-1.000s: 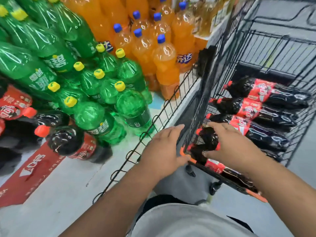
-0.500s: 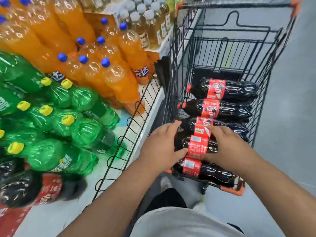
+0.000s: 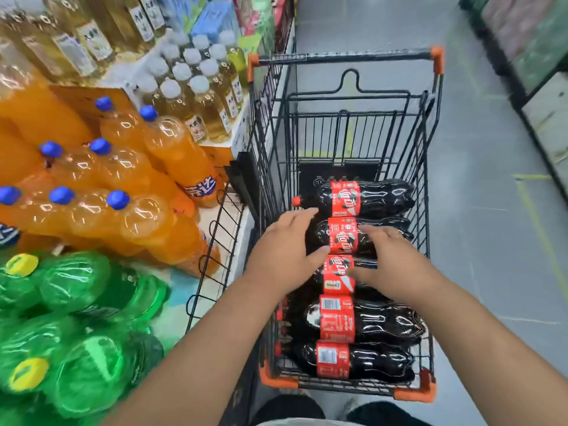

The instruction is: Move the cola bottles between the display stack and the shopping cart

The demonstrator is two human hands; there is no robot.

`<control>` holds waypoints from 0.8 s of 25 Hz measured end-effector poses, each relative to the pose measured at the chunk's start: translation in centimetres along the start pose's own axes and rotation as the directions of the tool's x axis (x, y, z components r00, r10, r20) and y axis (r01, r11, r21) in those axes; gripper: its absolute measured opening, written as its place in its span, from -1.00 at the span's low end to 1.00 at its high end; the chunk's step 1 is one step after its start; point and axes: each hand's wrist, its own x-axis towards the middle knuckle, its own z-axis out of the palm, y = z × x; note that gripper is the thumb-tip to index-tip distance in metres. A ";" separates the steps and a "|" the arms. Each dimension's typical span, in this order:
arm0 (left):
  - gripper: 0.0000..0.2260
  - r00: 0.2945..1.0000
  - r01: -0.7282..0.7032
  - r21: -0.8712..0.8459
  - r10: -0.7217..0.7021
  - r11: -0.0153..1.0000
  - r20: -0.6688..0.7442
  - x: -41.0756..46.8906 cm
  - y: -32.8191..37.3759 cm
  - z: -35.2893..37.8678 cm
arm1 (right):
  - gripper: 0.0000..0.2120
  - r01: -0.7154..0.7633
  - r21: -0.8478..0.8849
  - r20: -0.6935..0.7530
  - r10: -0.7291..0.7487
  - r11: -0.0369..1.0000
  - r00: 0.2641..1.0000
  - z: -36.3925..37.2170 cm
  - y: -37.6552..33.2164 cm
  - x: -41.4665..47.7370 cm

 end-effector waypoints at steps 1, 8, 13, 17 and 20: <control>-0.36 1.000 -0.002 -0.002 0.002 1.000 0.002 1.0 -0.1 -0.1 | -0.12 -0.006 0.009 -0.014 0.006 1.000 1.000 -0.1 0.0 0.8; -0.36 0.999 0.021 0.046 -0.023 0.999 0.049 8.2 -0.4 2.3 | -0.14 -0.013 -0.040 -0.024 0.012 0.999 1.000 -0.9 3.0 7.4; -0.38 0.997 0.076 -0.020 -0.076 0.997 0.003 13.3 -0.9 7.2 | -0.16 0.064 -0.066 0.024 -0.063 0.996 0.998 -0.1 6.9 13.4; -0.36 0.983 0.181 -0.050 -0.183 0.982 -0.033 17.0 -2.0 11.9 | -0.13 0.158 -0.118 0.074 -0.150 0.980 0.986 1.4 9.6 18.3; -0.33 0.964 0.250 -0.103 -0.257 0.963 -0.065 19.2 -3.2 14.5 | -0.16 0.204 -0.212 0.065 -0.195 0.956 0.979 1.6 11.0 21.6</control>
